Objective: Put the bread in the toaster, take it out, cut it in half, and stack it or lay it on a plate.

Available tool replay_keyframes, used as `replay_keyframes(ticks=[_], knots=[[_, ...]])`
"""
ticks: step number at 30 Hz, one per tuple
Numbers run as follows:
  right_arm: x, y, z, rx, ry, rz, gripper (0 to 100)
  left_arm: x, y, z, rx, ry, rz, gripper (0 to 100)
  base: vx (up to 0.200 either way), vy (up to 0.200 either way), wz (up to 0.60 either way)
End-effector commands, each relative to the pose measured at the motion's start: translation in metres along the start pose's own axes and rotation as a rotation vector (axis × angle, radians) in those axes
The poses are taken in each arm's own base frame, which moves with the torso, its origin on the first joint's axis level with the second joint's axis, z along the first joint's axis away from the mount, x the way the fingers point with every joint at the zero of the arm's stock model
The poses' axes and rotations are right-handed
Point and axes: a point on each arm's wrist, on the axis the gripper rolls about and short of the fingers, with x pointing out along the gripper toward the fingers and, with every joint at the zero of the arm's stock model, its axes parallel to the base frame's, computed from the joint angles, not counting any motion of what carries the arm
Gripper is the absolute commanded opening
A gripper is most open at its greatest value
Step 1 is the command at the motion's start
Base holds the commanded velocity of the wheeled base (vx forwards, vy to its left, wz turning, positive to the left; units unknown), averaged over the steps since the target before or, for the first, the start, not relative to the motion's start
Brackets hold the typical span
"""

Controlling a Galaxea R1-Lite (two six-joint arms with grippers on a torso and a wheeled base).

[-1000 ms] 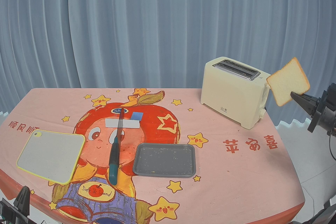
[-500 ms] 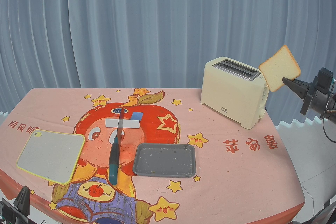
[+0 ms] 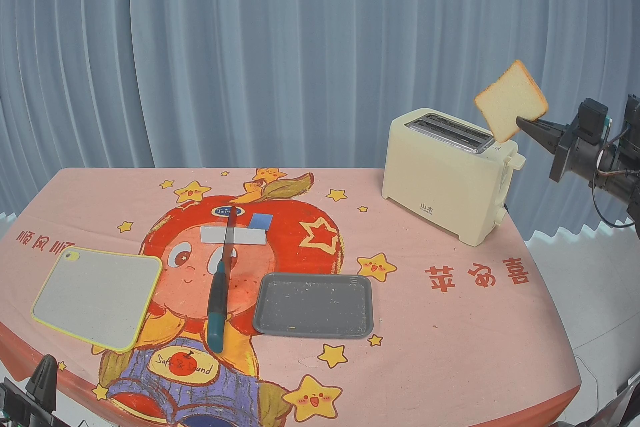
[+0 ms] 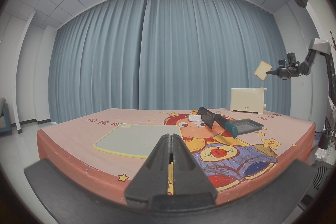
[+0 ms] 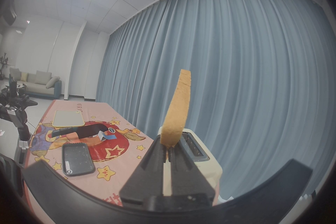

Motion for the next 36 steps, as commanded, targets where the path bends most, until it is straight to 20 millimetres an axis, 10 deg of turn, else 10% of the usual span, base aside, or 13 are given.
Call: replay_keyframes(ticks=[1, 18, 36], knots=[[0.028, -0.009, -0.007, -0.003, 0.007, 0.022, 0, 0.001, 0.000, -0.005, 0.000, 0.008, 0.000, 0, 0.000, 0.000, 0.00], [0.086, -0.035, -0.020, -0.003, 0.004, 0.045, 0, 0.001, 0.000, -0.005, 0.000, 0.007, 0.000, 0, 0.000, 0.000, 0.00], [0.087, -0.032, -0.043, 0.003, 0.067, 0.056, 0, 0.001, 0.000, -0.005, 0.000, 0.008, 0.000, 0, 0.000, 0.000, 0.00]])
